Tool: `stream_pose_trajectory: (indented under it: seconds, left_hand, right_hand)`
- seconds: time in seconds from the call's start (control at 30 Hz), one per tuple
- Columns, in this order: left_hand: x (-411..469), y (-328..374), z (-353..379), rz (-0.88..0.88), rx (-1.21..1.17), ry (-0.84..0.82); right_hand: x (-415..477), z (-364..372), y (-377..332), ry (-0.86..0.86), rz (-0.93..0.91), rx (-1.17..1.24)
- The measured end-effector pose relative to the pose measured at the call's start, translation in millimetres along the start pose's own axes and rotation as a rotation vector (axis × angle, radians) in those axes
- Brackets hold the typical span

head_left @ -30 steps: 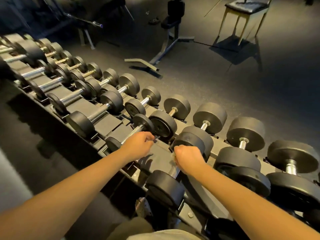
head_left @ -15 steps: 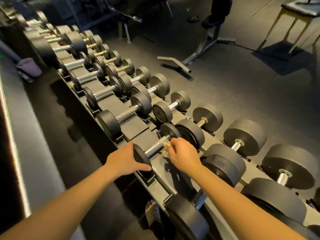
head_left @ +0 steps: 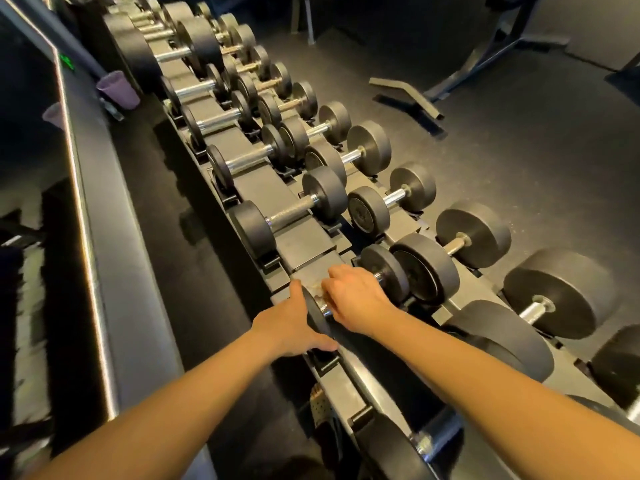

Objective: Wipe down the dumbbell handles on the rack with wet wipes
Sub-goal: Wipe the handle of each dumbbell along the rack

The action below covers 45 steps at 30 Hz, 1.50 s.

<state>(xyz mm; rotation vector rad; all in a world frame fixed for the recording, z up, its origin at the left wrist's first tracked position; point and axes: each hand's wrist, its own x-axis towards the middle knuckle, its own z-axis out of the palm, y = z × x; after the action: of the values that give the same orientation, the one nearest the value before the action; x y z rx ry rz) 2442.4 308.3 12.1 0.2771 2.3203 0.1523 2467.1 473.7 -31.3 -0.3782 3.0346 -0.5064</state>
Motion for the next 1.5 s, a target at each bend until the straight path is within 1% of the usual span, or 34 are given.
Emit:
stream_pose_trajectory:
  seconds: [0.07,0.13,0.17,0.23,0.3,0.4,0.47,0.53,0.6,0.67,0.7,0.77,0.83,0.9,0.97,1.07,1.1,1.17,1.23,1.27,1.33,1.37,1.4,1.47,1.5]
  left_hand:
    - [0.0,0.2,0.9,-0.010,-0.014,-0.013]
    - [0.8,-1.3,2.1,-0.019,-0.043,-0.002]
    - [0.2,-1.3,3.2,-0.019,-0.056,0.003]
    - [-0.1,-0.7,6.7,-0.014,-0.064,0.023]
    - [-2.8,0.6,10.6,-0.006,-0.061,0.045]
    - [-7.0,0.8,15.7,0.003,-0.062,0.072]
    - [-7.3,1.6,13.8,0.013,-0.065,0.060]
    - [-6.1,1.3,9.8,0.011,-0.078,0.030]
    - [-6.6,1.4,7.3,0.002,-0.090,0.017]
    - [-8.3,2.7,6.6,0.002,-0.089,0.010]
    - [-8.5,3.6,6.1,0.006,-0.096,0.007]
    - [-6.9,3.4,2.9,0.009,-0.130,-0.012]
    - [-4.6,3.6,-2.0,0.018,-0.161,-0.040]
    - [-2.7,4.5,-6.0,0.010,-0.169,-0.061]
    - [-3.3,5.3,-7.8,-0.003,-0.181,-0.061]
    - [-4.7,6.5,-8.1,-0.004,-0.198,-0.065]
    - [-4.9,6.7,-8.1,-0.004,-0.201,-0.066]
    - [-5.0,6.8,-7.9,-0.006,-0.211,-0.068]
    - [-4.7,5.5,-7.5,0.003,-0.226,-0.068]
    - [-4.8,4.9,-7.6,0.005,-0.228,-0.072]
    - [-5.0,5.4,-8.0,-0.001,-0.226,-0.076]
    - [-5.5,6.0,-8.0,-0.007,-0.224,-0.075]
    - [-6.2,7.1,-8.0,-0.013,-0.220,-0.072]
    - [-8.4,9.9,-8.2,-0.020,-0.206,-0.075]
    - [-9.7,11.2,-8.2,-0.020,-0.197,-0.080]
  right_hand:
    - [4.7,-5.9,12.2,-0.038,0.123,-0.087]
    - [6.4,-5.9,14.6,-0.047,0.238,-0.097]
    - [5.4,-4.6,8.3,-0.055,0.244,-0.041]
    - [2.7,0.6,-9.4,-0.085,0.172,0.136]
    - [-1.7,3.2,-18.5,-0.125,0.107,0.260]
    - [-13.9,3.1,-8.3,-0.072,0.060,0.362]
    - [-28.7,4.1,-5.5,0.010,0.077,0.356]
    - [-40.0,10.8,-3.4,0.108,0.191,0.350]
    - [-46.4,18.5,-1.4,0.198,0.399,0.384]
    - [-50.7,25.3,-3.2,0.289,0.604,0.488]
    - [-52.6,25.8,-8.4,0.316,0.663,0.561]
    - [-52.9,28.8,-25.5,0.300,0.684,0.762]
    - [-51.1,34.5,-39.8,0.207,0.634,0.918]
    - [-48.8,36.4,-39.8,0.118,0.585,0.991]
    - [-45.0,31.3,-27.3,0.099,0.620,1.027]
    - [-42.6,17.1,-11.3,0.190,0.815,0.988]
    - [-42.7,14.0,-12.3,0.214,0.837,0.954]
    - [-43.7,10.4,-24.6,0.181,0.762,0.879]
    - [-42.5,9.6,-37.1,0.108,0.600,0.783]
    - [-40.7,6.1,-39.4,0.099,0.534,0.718]
    - [-29.8,-3.8,-30.3,0.148,0.462,0.584]
    - [-22.8,-9.3,-22.7,0.139,0.425,0.482]
    - [-14.7,-15.7,-15.4,0.059,0.361,0.348]
    - [2.0,-27.9,-8.5,-0.230,0.217,0.088]
    - [9.9,-34.4,-8.1,-0.358,0.166,0.023]
